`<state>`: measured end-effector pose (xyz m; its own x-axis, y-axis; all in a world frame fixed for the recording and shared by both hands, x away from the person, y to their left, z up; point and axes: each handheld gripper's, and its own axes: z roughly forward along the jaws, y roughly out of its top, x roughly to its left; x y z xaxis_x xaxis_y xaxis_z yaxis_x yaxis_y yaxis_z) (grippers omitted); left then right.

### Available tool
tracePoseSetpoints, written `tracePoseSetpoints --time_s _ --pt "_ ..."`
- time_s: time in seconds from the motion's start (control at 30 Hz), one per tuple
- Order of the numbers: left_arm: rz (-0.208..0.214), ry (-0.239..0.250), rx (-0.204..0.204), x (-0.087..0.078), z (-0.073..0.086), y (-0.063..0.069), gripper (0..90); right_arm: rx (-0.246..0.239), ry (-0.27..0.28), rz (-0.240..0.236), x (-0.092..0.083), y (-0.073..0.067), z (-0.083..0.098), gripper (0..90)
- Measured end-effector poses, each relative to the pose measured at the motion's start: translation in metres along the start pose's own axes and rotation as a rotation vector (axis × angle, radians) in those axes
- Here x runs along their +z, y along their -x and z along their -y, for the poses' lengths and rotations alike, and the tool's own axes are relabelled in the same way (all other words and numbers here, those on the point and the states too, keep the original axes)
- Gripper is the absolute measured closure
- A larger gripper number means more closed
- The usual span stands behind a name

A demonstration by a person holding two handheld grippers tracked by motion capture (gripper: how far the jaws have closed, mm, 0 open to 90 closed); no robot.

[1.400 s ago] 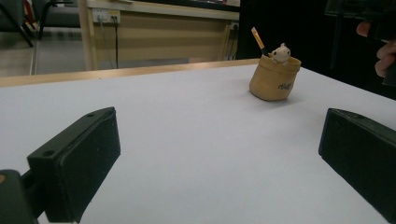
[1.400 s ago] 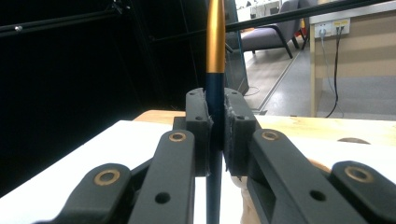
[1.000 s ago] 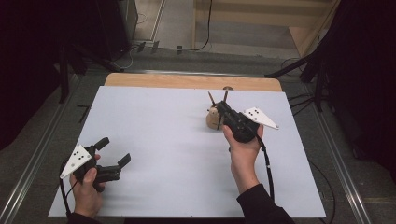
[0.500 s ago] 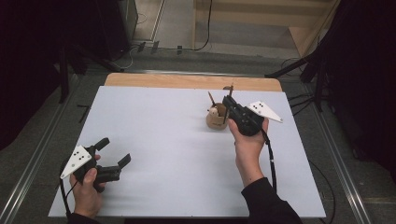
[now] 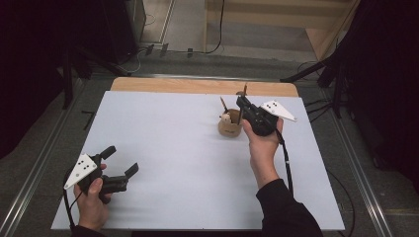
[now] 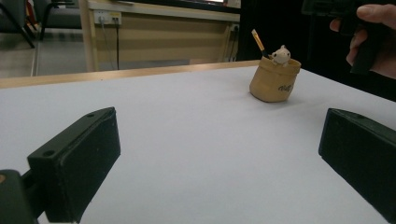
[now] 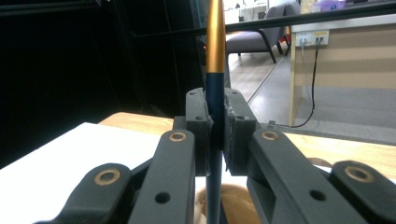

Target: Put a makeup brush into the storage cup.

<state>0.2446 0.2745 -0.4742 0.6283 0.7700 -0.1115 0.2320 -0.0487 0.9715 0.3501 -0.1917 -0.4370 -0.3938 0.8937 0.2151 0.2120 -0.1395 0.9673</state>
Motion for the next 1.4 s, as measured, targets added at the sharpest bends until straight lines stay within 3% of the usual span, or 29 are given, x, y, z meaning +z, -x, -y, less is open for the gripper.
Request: tracePoseSetpoints --time_s 0.83,1.4 --pt "0.001 -0.004 0.007 0.001 0.000 0.000 0.0 0.007 -0.040 0.016 0.026 0.022 0.017 84.1" --pt "0.003 -0.007 0.007 0.002 0.001 0.001 0.0 0.005 -0.108 0.022 0.034 0.024 0.036 84.0"
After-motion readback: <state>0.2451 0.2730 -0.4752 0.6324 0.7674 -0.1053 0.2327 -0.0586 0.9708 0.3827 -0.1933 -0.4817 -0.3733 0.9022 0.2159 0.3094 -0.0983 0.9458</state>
